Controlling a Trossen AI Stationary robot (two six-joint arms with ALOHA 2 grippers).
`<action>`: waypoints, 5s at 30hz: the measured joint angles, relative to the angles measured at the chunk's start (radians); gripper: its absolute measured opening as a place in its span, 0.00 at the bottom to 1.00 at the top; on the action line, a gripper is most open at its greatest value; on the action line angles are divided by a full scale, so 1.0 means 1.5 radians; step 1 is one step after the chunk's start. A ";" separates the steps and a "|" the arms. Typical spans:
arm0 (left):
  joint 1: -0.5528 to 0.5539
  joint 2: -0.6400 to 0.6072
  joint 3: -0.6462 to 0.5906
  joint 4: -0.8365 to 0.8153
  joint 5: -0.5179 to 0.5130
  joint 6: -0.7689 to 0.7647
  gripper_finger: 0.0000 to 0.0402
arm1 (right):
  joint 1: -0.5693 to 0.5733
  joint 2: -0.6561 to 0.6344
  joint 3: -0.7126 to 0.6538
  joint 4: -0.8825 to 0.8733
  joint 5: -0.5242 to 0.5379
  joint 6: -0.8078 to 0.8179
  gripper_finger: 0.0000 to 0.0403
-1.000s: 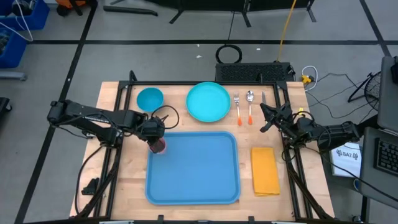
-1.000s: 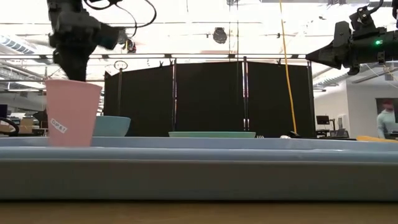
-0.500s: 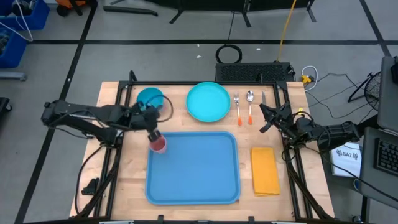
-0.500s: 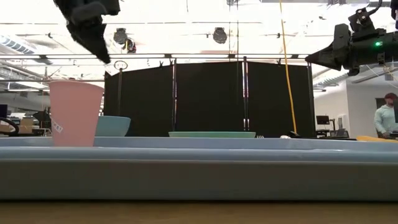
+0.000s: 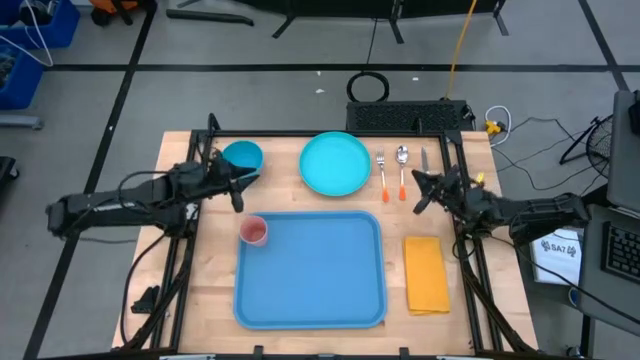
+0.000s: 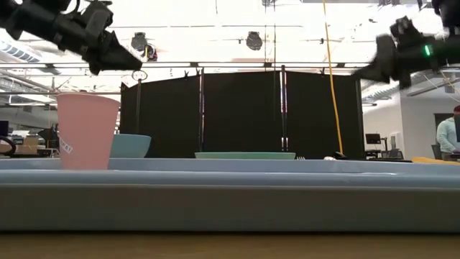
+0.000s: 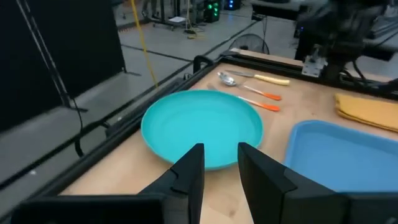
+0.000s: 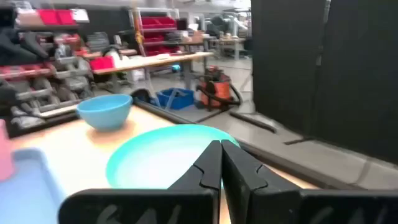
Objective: Set up tray
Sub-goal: Put the blue plate to the bottom right of the pink cup on the blue serving tray
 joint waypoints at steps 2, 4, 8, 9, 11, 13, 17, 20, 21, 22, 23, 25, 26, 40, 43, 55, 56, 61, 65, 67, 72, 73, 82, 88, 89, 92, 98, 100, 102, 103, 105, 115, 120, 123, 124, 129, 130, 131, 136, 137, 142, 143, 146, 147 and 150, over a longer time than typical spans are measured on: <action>0.034 -0.012 -0.011 0.000 0.034 -0.012 0.25 | -0.029 0.067 0.068 -0.042 -0.024 0.022 0.00; 0.059 -0.015 -0.013 0.001 0.060 -0.015 0.25 | -0.072 0.167 0.140 -0.112 -0.092 0.035 0.00; 0.093 -0.014 -0.013 0.002 0.114 0.007 0.25 | -0.191 0.375 0.285 -0.178 -0.165 0.005 0.00; 0.100 -0.014 -0.013 0.002 0.125 0.014 0.25 | -0.225 0.423 0.315 -0.183 -0.176 -0.018 0.00; 0.113 -0.014 -0.013 0.000 0.143 0.024 0.25 | -0.288 0.510 0.367 -0.172 -0.219 -0.053 0.00; 0.126 -0.014 -0.013 0.000 0.155 0.023 0.25 | -0.343 0.582 0.413 -0.151 -0.295 -0.066 0.00; 0.144 -0.014 -0.013 0.016 0.174 0.021 0.25 | -0.430 0.691 0.483 -0.130 -0.461 -0.046 0.00; 0.155 -0.014 -0.013 0.034 0.204 0.026 0.25 | -0.480 0.752 0.524 -0.162 -0.499 -0.026 0.00; 0.159 -0.014 -0.013 0.035 0.214 0.026 0.25 | -0.495 0.770 0.540 -0.175 -0.519 -0.019 0.00; 0.163 -0.014 -0.013 0.035 0.218 0.026 0.25 | -0.509 0.788 0.559 -0.192 -0.552 -0.011 0.00; 0.167 -0.014 -0.013 0.033 0.220 0.026 0.25 | -0.520 0.808 0.578 -0.221 -0.587 -0.009 0.00; 0.172 -0.012 -0.013 0.034 0.224 0.021 0.25 | -0.527 0.850 0.621 -0.298 -0.636 -0.013 0.00; 0.173 -0.011 -0.013 0.033 0.225 0.021 0.25 | -0.524 0.870 0.644 -0.333 -0.640 -0.016 0.00; 0.175 -0.009 -0.013 0.033 0.230 0.029 0.25 | -0.464 0.976 0.750 -0.468 -0.500 -0.120 0.09; 0.175 -0.010 -0.013 0.033 0.230 0.032 0.25 | -0.464 0.975 0.750 -0.447 -0.500 -0.109 0.19; 0.175 -0.010 -0.013 0.033 0.230 0.029 0.25 | -0.465 1.052 0.750 -0.443 -0.520 -0.072 0.35; 0.175 -0.010 -0.013 0.032 0.230 0.031 0.25 | -0.465 1.057 0.750 -0.442 -0.519 -0.072 0.35; 0.176 -0.010 -0.030 0.048 0.230 0.023 0.25 | -0.469 1.062 0.749 -0.433 -0.519 -0.072 0.35; 0.192 -0.013 -0.080 0.113 0.251 -0.015 0.25 | -0.469 1.062 0.749 -0.427 -0.520 -0.071 0.35; 0.202 -0.017 -0.092 0.139 0.278 -0.026 0.25 | -0.469 1.062 0.749 -0.426 -0.520 -0.072 0.35; 0.227 -0.028 -0.115 0.146 0.287 -0.035 0.25 | -0.470 1.062 0.749 -0.426 -0.520 -0.071 0.35; 0.235 -0.029 -0.127 0.157 0.286 -0.041 0.25 | -0.471 1.062 0.749 -0.426 -0.520 -0.072 0.35; 0.271 -0.037 -0.229 0.292 0.323 -0.110 0.25 | -0.474 1.062 0.749 -0.426 -0.538 -0.066 0.35; 0.271 -0.037 -0.236 0.298 0.319 -0.111 0.25 | -0.482 1.062 0.718 -0.403 -0.538 -0.064 0.35; 0.271 -0.037 -0.236 0.297 0.318 -0.111 0.25 | -0.484 1.062 0.711 -0.398 -0.538 -0.061 0.35; 0.271 -0.037 -0.236 0.297 0.318 -0.109 0.25 | -0.488 1.062 0.691 -0.384 -0.538 -0.059 0.35; 0.271 -0.037 -0.236 0.297 0.318 -0.105 0.25 | -0.487 1.062 0.659 -0.338 -0.597 -0.046 0.34; 0.271 -0.037 -0.236 0.297 0.318 -0.106 0.25 | -0.487 1.062 0.656 -0.332 -0.607 -0.038 0.32; 0.271 -0.037 -0.236 0.297 0.318 -0.107 0.25 | -0.486 1.062 0.652 -0.319 -0.607 -0.031 0.30; 0.271 -0.037 -0.236 0.297 0.318 -0.107 0.25 | -0.486 1.062 0.652 -0.317 -0.607 -0.031 0.29; 0.271 -0.037 -0.236 0.297 0.318 -0.107 0.25 | -0.484 1.062 0.651 -0.313 -0.605 -0.031 0.26; 0.271 -0.037 -0.236 0.296 0.318 -0.107 0.25 | -0.483 1.060 0.601 -0.207 -0.609 -0.050 0.01; 0.271 -0.037 -0.236 0.296 0.318 -0.107 0.25 | -0.476 1.059 0.593 -0.164 -0.605 -0.047 0.01; 0.271 -0.037 -0.236 0.296 0.318 -0.107 0.25 | -0.470 1.048 0.592 -0.132 -0.608 -0.050 0.01; 0.271 -0.037 -0.236 0.295 0.318 -0.107 0.25 | -0.468 1.039 0.592 -0.123 -0.619 -0.049 0.00; 0.271 -0.037 -0.236 0.294 0.318 -0.107 0.25 | -0.452 0.971 0.592 -0.116 -0.674 -0.041 0.00; 0.271 -0.037 -0.236 0.294 0.318 -0.107 0.25 | -0.445 0.953 0.592 -0.116 -0.688 -0.041 0.00; 0.271 -0.036 -0.236 0.294 0.318 -0.107 0.25 | -0.436 0.933 0.592 -0.121 -0.700 -0.038 0.00; 0.271 -0.036 -0.236 0.294 0.318 -0.107 0.25 | -0.350 0.854 0.592 -0.162 -0.726 -0.030 0.00; 0.271 -0.036 -0.236 0.294 0.318 -0.107 0.25 | -0.330 0.844 0.592 -0.175 -0.726 -0.030 0.00; 0.271 -0.036 -0.236 0.294 0.318 -0.108 0.25 | -0.220 0.840 0.588 -0.216 -0.649 -0.019 0.00; 0.271 -0.036 -0.236 0.294 0.318 -0.112 0.25 | -0.199 0.847 0.583 -0.209 -0.639 -0.011 0.00; 0.271 -0.036 -0.236 0.294 0.318 -0.117 0.25 | -0.141 0.872 0.573 -0.179 -0.635 0.007 0.00; 0.271 -0.036 -0.236 0.294 0.319 -0.117 0.25 | -0.125 0.878 0.571 -0.169 -0.637 0.014 0.00; 0.271 -0.036 -0.236 0.294 0.319 -0.118 0.25 | -0.089 0.894 0.569 -0.149 -0.622 0.033 0.00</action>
